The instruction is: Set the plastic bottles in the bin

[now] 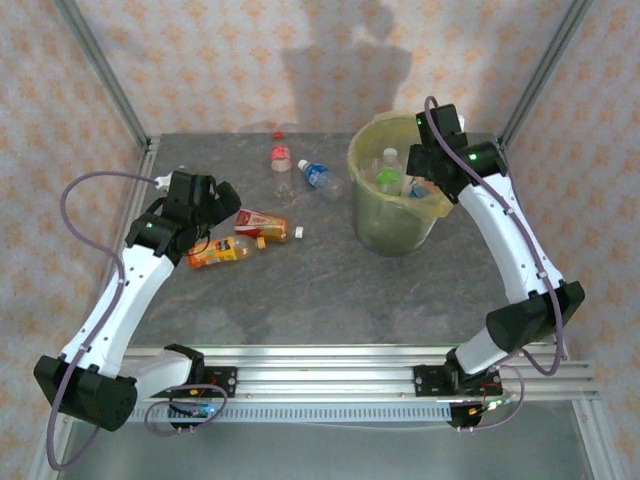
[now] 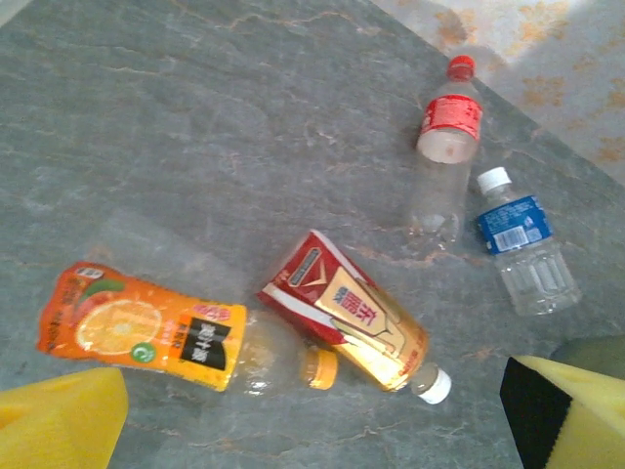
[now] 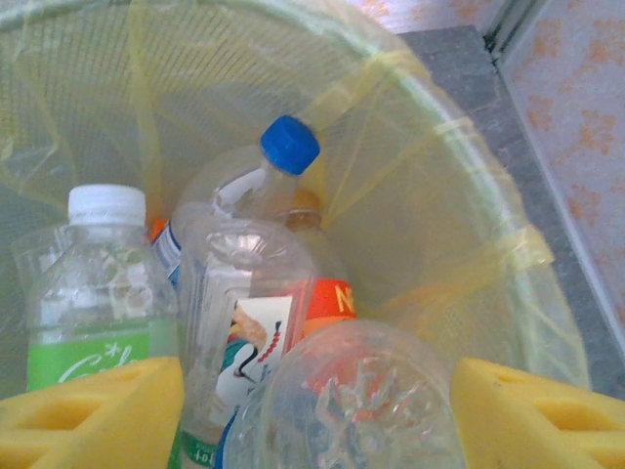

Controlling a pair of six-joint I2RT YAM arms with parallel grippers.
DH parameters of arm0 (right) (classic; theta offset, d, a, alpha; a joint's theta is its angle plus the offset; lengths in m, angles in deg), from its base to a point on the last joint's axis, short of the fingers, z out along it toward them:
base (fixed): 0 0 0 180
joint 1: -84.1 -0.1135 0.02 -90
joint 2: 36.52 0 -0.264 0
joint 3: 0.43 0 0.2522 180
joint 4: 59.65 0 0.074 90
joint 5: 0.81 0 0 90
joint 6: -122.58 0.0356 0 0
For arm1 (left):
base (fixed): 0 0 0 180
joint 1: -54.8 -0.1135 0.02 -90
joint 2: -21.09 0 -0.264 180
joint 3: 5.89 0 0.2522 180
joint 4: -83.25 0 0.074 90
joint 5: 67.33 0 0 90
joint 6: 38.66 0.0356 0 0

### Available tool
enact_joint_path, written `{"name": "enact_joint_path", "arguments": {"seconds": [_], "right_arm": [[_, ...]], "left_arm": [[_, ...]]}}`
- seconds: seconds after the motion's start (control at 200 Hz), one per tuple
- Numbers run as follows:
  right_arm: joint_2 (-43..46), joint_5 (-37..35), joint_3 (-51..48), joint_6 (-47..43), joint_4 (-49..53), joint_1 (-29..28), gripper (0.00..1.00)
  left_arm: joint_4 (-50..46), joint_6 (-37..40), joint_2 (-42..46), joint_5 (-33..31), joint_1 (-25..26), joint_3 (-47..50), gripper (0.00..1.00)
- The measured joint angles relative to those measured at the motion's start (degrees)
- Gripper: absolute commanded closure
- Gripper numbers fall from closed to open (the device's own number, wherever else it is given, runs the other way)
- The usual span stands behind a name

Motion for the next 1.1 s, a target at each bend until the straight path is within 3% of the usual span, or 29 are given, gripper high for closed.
{"name": "enact_joint_path", "arguments": {"seconds": [0.295, 0.59, 0.936, 1.101], "right_arm": [[2.8, 5.42, -5.51, 1.53, -2.86, 0.13, 0.46], [4.07, 7.72, -9.9, 1.99, -3.61, 0.33, 0.49], [4.04, 8.15, -8.35, 1.55, -3.37, 0.33, 0.33], [4.04, 9.33, -5.09, 0.68, -2.34, 0.33, 0.24]], "left_arm": [[-1.4, -5.09, 2.82, -3.45, -0.26, 5.77, 0.0], [-2.8, -9.03, 3.93, -5.22, -0.26, 8.81, 0.0], [-3.39, -13.55, 2.99, -5.92, -0.44, 12.41, 0.0], [-1.16, -18.1, 2.4, -2.45, -3.69, 17.66, 0.0]]}}
